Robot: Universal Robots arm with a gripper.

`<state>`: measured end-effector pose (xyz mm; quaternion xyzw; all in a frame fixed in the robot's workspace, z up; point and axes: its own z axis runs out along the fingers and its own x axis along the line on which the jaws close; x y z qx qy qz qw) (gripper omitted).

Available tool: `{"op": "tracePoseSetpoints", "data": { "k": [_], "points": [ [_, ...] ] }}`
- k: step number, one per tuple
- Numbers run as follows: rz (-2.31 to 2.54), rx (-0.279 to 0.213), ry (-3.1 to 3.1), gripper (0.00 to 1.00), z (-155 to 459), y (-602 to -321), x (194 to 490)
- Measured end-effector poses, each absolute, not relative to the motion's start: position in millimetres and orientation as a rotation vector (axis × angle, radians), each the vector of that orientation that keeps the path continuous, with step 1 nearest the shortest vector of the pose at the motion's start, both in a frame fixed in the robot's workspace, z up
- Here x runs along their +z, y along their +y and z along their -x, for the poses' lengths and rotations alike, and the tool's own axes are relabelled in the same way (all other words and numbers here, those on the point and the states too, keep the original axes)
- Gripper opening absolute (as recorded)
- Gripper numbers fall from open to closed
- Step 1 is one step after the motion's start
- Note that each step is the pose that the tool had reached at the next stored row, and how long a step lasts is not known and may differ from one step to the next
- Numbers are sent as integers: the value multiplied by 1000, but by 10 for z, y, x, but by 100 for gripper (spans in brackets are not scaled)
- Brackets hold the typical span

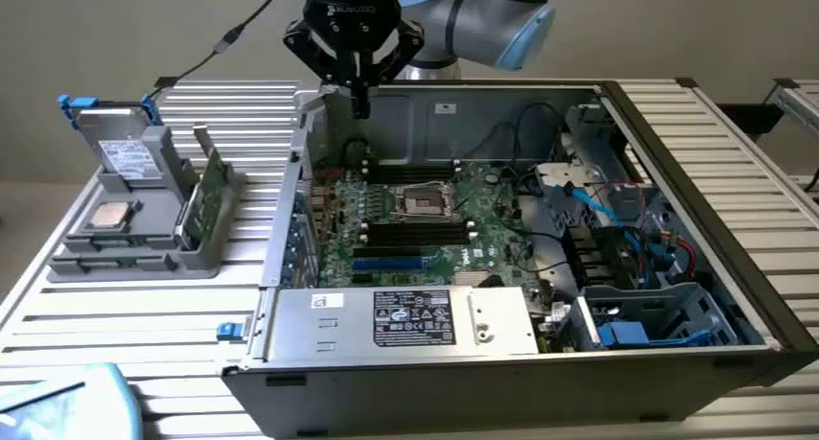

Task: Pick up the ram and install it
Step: 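Reach for the ram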

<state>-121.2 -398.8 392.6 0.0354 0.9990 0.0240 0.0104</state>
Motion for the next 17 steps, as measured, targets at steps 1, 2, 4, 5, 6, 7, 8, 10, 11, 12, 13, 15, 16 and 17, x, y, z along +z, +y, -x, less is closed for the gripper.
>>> {"op": "tracePoseSetpoints", "data": {
  "k": [1,2,4,5,6,7,8,10,11,12,13,15,16,17],
  "points": [
    [-110,75,3118,13,1212,-3988,3926],
    [-110,75,3118,13,1212,-3988,3926],
    [-110,75,3118,13,1212,-3988,3926],
    [-110,75,3118,13,1212,-3988,3926],
    [-110,75,3118,13,1212,-3988,3926],
    [-110,75,3118,13,1212,-3988,3926],
    [-110,75,3118,13,1212,-3988,3926],
    [-110,75,3118,13,1212,-3988,3926],
    [-110,75,3118,13,1212,-3988,3926],
    [-110,75,3118,13,1212,-3988,3926],
    [-110,75,3118,13,1212,-3988,3926],
    [-111,75,3119,13,1242,-3988,3928],
    [-111,75,3120,13,1278,-3988,3927],
    [-111,75,3121,13,1323,-3988,3926]
  ]
}}
